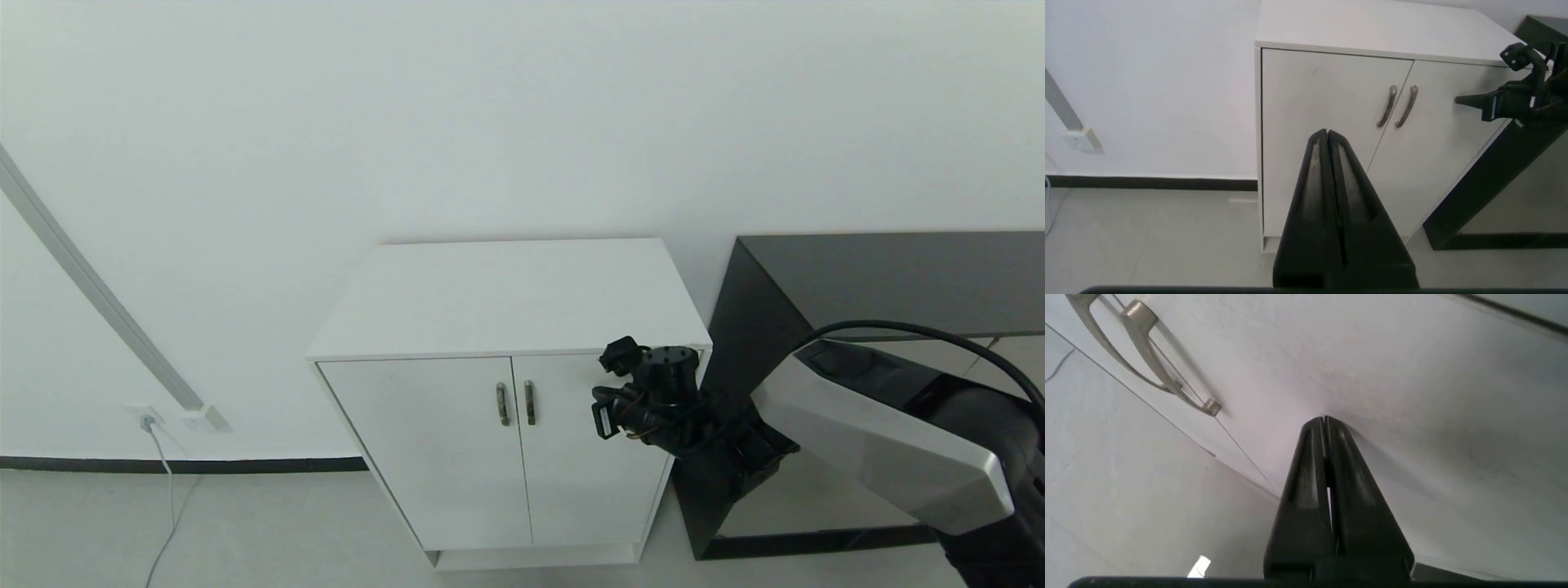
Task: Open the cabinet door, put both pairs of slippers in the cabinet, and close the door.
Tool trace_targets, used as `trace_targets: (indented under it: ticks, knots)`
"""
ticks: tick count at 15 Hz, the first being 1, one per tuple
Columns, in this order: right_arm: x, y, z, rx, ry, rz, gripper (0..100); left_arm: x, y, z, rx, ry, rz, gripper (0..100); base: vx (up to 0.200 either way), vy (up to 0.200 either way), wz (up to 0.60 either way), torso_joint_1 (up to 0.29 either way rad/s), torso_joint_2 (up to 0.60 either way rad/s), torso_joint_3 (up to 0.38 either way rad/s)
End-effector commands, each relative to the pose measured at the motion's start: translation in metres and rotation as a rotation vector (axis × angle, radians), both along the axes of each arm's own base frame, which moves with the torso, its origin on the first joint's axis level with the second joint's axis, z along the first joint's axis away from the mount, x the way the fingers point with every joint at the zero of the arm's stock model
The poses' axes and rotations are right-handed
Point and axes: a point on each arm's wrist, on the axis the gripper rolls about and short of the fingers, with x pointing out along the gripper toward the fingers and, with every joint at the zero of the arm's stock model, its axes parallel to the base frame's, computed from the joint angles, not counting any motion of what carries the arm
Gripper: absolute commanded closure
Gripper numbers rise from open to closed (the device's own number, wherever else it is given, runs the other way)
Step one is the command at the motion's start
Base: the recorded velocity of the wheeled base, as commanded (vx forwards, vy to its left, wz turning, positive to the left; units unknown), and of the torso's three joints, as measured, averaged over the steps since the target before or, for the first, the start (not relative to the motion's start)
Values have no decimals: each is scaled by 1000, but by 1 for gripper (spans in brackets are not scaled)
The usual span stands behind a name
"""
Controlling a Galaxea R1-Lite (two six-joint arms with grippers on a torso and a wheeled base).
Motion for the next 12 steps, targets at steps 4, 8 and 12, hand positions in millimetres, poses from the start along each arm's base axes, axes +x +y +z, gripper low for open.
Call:
trace_targets:
  ticks: [4, 8, 12]
  knots:
    - [-53, -22, 31, 12, -23, 20, 100, 0, 0, 0, -1, 1, 1, 100, 0, 0, 0, 0, 0, 0]
    - [-87, -53, 38, 21, -40, 2, 100, 0, 0, 0, -1, 1, 1, 100, 0, 0, 0, 0, 0, 0]
    - [-109, -101, 35, 16, -46, -84, 100, 0, 0, 0, -1, 1, 1, 100, 0, 0, 0, 0, 0, 0]
